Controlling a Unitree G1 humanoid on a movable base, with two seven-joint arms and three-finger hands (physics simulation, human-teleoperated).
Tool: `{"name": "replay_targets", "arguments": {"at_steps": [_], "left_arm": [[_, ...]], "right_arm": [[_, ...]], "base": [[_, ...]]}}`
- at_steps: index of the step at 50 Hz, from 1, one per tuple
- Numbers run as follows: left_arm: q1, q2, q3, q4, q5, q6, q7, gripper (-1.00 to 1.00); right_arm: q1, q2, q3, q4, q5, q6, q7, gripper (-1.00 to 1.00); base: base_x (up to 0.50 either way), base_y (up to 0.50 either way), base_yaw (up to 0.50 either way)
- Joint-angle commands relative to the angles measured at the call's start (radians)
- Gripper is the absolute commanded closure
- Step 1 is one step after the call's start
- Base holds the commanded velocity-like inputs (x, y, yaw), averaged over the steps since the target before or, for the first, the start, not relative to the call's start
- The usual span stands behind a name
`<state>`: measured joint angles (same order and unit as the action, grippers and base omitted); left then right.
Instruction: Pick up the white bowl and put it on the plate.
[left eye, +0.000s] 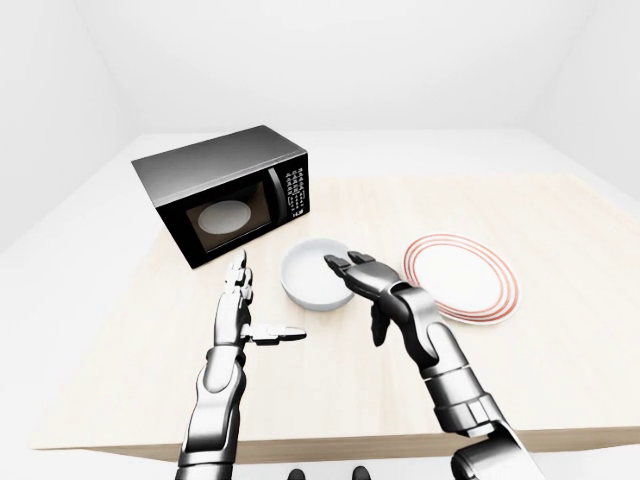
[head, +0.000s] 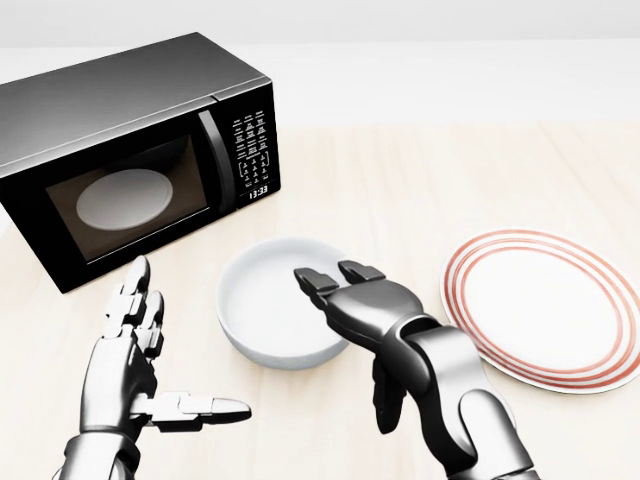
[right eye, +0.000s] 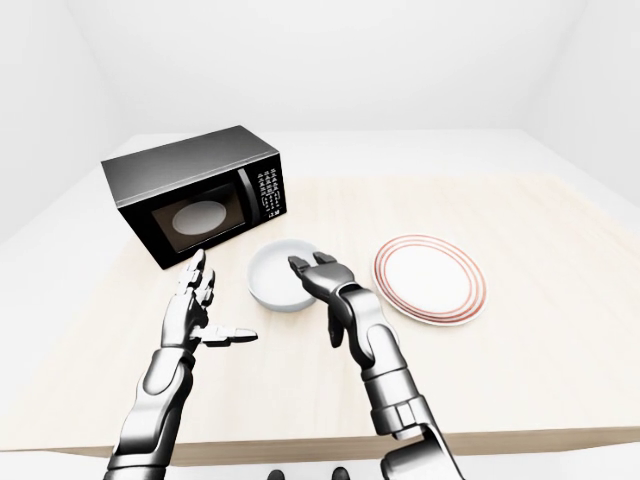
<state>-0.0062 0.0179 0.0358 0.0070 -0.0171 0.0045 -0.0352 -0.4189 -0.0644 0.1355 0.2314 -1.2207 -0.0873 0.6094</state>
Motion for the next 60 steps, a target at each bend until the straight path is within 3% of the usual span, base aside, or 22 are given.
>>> {"name": "replay_targets", "arguments": {"at_steps": [1, 23, 36, 60], "left_arm": [[-0.001, 0.0, 0.001, -0.002, -0.001, 0.003, 0.0, -1.0], [0.003, 0.0, -0.001, 0.003, 0.0, -0.008, -0.002, -1.0], [0.003, 0.0, -0.001, 0.003, 0.0, -0.008, -0.002, -1.0], [0.003, 0.0, -0.001, 0.003, 0.0, -0.008, -0.002, -1.0]], "right_arm": [[-0.02, 0.028, 0.019, 0.0, -0.008, 0.0, 0.051, -1.0], [-0.108, 0.052, 0.029, 0.143, -0.033, 0.0, 0.013, -1.0], [-0.21, 0.064, 0.034, 0.348, -0.057, 0.0, -0.095, -1.0], [-0.233, 0.088, 0.057, 0.471, -0.109, 0.0, -0.141, -1.0]], "base": [[0.0, 0.0, 0.0], [0.0, 0.0, 0.0], [0.0, 0.0, 0.0], [0.0, 0.0, 0.0]]}}
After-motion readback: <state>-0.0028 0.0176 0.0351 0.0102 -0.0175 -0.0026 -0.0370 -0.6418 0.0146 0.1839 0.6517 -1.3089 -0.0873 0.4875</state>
